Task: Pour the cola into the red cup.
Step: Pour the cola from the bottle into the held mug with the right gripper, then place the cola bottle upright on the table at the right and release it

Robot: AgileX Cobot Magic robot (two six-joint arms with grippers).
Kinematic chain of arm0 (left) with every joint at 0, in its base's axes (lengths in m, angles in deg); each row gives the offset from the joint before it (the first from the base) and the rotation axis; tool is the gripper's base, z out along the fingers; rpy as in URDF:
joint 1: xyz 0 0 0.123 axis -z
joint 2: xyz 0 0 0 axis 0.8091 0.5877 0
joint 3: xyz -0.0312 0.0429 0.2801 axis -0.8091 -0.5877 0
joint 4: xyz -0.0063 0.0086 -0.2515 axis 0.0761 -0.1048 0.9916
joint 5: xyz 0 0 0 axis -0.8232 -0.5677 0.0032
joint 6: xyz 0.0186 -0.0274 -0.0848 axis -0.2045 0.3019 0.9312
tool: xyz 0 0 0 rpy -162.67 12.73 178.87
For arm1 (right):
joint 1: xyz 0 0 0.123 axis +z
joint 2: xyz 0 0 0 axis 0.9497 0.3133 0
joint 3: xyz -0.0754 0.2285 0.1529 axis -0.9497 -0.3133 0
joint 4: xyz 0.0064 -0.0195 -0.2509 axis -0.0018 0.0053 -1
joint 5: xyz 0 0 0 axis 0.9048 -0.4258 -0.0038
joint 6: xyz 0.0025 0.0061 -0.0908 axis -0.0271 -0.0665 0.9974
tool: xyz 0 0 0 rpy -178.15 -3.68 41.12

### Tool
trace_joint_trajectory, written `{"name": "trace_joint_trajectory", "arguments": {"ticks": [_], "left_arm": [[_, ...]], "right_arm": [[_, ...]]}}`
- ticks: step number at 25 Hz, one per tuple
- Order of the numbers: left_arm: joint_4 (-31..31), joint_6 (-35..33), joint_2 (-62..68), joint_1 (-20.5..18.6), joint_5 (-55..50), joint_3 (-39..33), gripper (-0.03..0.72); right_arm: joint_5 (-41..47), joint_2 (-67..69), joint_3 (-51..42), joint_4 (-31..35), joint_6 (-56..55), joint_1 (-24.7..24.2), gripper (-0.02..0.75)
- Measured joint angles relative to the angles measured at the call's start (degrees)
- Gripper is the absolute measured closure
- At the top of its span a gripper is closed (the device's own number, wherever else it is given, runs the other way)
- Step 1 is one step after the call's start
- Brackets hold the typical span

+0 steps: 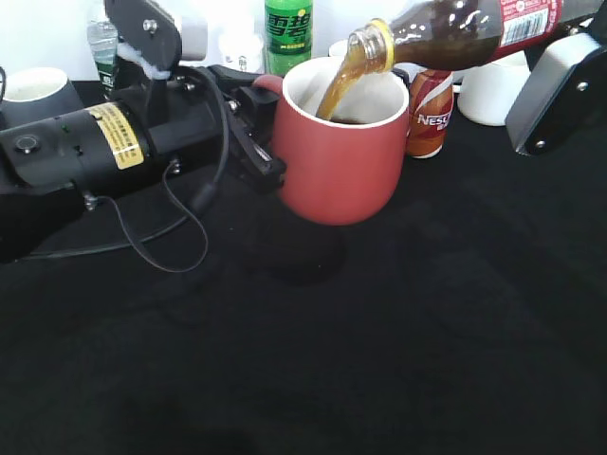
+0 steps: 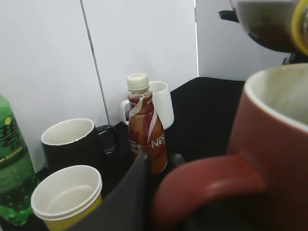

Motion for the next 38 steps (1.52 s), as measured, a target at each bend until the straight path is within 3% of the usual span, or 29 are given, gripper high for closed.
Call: {"name": "trace_joint_trajectory", "arguments": {"ticks": [4, 8, 13, 20, 28, 33, 38], "left_arm": [[0.0, -0.1, 0.0, 0.0, -0.4, 0.0, 0.606], [0.0, -0.3, 0.0, 0.0, 1.0, 0.0, 0.606], [0.3, -0.4, 0.0, -0.3, 2.4, 0.0, 0.606], [0.5, -0.6, -0.1, -5.3, 2.4, 0.0, 0.606], [0.0, -0.6, -0.5, -11.3, 0.6, 0.0, 0.606], [-0.1, -0.6, -0.5, -19.2, 0.5, 0.0, 0.606], [0.0, -0.6, 1.6, -24.0, 1.3, -1.2, 0.606]], "right_arm": [[0.4, 0.0, 0.0, 0.0, -2.0, 0.0, 0.333], [7.7, 0.0, 0.0, 0.1, -11.1, 0.0, 0.333], [7.2, 0.0, 0.0, -4.1, -35.2, 0.0, 0.333], [7.0, 0.0, 0.0, -4.5, -77.2, 0.0, 0.333], [6.7, 0.0, -0.1, -3.6, -82.7, 0.0, 0.333], [6.1, 0.0, -0.2, -1.7, -82.9, 0.0, 0.333], [6.0, 0.0, -0.2, 2.5, -82.9, 0.0, 0.334]]}}
